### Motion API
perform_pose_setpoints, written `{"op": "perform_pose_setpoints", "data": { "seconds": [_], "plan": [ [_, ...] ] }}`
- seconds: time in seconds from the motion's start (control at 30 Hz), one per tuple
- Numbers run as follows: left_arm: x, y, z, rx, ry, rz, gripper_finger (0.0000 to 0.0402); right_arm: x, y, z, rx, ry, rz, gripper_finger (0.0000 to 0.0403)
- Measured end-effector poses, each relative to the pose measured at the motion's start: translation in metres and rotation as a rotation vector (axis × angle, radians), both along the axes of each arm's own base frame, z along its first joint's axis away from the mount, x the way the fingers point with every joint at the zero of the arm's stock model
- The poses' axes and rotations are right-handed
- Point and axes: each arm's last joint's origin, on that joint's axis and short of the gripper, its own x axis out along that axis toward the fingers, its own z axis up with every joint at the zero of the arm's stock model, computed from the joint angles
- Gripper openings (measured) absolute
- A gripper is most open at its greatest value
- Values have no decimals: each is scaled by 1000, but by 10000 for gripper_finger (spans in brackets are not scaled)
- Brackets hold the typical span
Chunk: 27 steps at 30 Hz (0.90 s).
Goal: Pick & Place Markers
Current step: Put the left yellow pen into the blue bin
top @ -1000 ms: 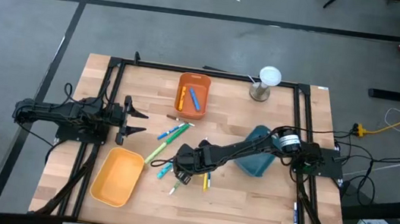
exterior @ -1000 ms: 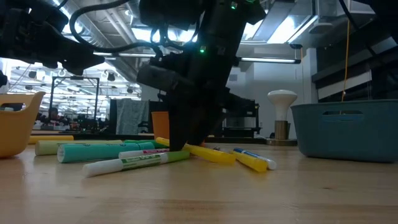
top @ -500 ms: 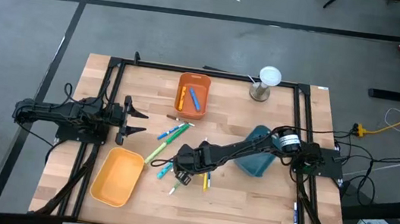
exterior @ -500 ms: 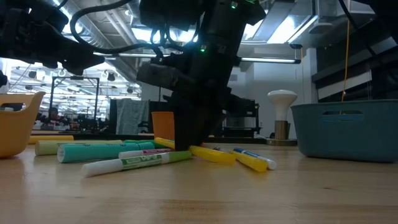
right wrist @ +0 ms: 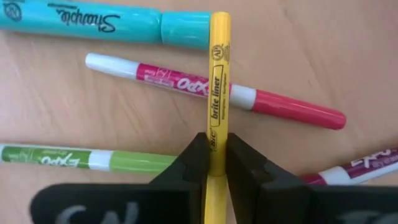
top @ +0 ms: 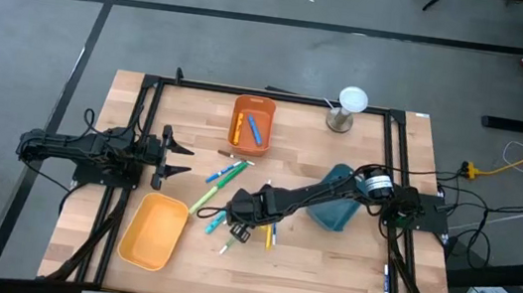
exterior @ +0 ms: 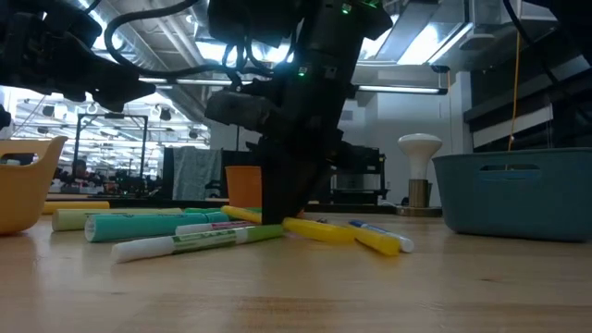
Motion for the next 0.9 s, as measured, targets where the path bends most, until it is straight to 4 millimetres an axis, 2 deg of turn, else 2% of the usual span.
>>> {"op": "perform_pose_setpoints", "data": {
  "seconds": [0.5,0.9],
  "plan": [
    [0,0,0,0,0,0,214,4,-3,5,19,-34,85,37],
    [0,0,0,0,0,0,214,3,1,68,-26,-26,213,39]
  ]
}}
